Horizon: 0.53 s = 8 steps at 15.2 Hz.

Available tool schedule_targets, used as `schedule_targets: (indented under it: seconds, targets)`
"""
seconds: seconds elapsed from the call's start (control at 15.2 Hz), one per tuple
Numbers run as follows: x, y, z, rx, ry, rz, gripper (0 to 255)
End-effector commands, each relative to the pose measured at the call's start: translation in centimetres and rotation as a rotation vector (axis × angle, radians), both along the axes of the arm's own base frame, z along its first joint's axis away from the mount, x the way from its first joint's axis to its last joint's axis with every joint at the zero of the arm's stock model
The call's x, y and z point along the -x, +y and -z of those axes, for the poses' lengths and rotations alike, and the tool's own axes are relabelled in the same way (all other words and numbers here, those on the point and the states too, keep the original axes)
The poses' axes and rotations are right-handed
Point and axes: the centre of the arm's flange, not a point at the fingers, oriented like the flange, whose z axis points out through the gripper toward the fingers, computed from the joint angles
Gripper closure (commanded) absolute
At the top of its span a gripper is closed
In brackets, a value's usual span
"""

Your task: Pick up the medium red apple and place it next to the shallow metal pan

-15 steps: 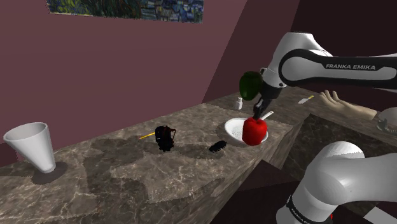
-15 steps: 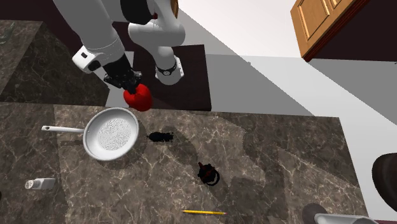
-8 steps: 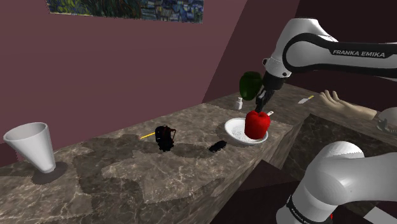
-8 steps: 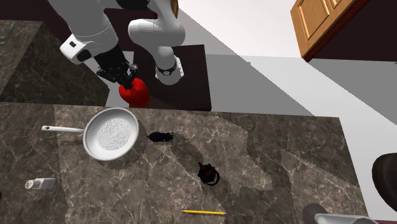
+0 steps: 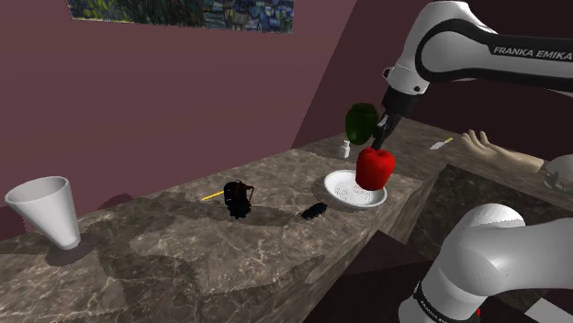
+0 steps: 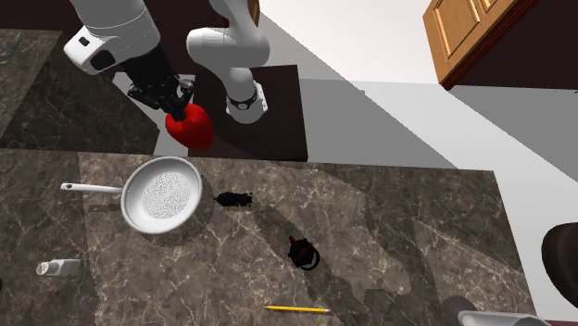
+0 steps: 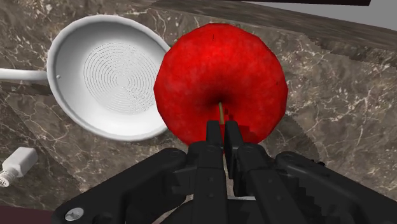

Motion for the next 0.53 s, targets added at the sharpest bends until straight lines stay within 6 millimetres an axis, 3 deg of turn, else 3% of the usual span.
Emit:
schedule_targets:
  seconds: [0.0, 0.26, 0.46]
  targets:
    - [0.0, 0.0, -1.1, 0.000, 0.000, 0.000, 255]
    - [0.0, 0.0, -3.0, 0.000, 0.000, 0.000, 255]
    - [-3.9, 0.9, -3.0, 0.000, 0.000, 0.000, 255]
